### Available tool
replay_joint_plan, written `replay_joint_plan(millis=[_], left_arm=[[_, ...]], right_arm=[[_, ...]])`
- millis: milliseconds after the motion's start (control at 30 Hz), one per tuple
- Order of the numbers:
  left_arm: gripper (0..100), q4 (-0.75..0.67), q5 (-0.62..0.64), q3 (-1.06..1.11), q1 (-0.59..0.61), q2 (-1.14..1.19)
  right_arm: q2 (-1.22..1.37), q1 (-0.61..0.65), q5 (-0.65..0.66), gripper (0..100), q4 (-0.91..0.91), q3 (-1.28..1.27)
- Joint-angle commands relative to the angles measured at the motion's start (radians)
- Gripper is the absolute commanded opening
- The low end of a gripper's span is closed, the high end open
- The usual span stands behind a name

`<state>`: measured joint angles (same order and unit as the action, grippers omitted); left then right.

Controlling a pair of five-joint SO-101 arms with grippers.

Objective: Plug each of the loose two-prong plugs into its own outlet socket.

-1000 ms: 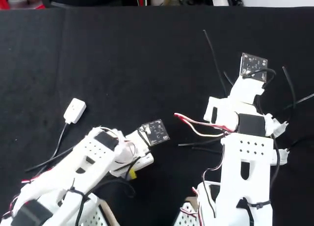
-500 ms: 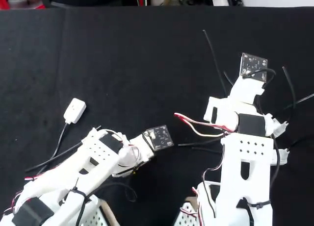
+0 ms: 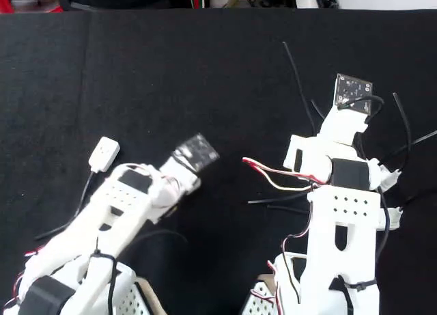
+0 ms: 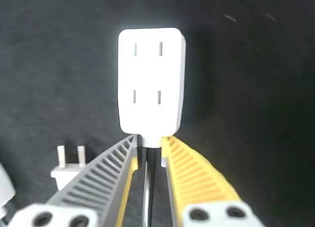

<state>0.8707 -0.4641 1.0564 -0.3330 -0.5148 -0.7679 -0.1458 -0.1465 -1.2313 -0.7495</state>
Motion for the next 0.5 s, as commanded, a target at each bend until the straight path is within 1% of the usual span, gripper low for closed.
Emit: replay_joint_plan(millis=[0, 133, 200, 367, 433, 467], left_arm=[[7, -0.074, 0.089, -0.051, 0.076, 0.000], [7, -0.112, 0.123, -0.044, 0.090, 0.000], [8, -0.124, 0.110, -0.027, 0.081, 0.000], [25, -0.121, 0.104, 0.004, 0.090, -0.009], [29, -0.120, 0.104, 0.005, 0.090, -0.011], [30, -0.115, 0.106, 0.007, 0.090, -0.011]], right_arm=[[-0.001, -0.009, -0.005, 1.1, 0.000, 0.047], [-0.001, -0.009, -0.005, 1.1, -0.002, 0.047], [-0.001, -0.009, -0.005, 1.1, -0.002, 0.047], [0.004, -0.008, -0.011, 1.1, 0.006, 0.039], [0.002, -0.006, -0.011, 1.1, 0.029, 0.021], [0.002, 0.008, -0.012, 1.1, 0.046, 0.012]])
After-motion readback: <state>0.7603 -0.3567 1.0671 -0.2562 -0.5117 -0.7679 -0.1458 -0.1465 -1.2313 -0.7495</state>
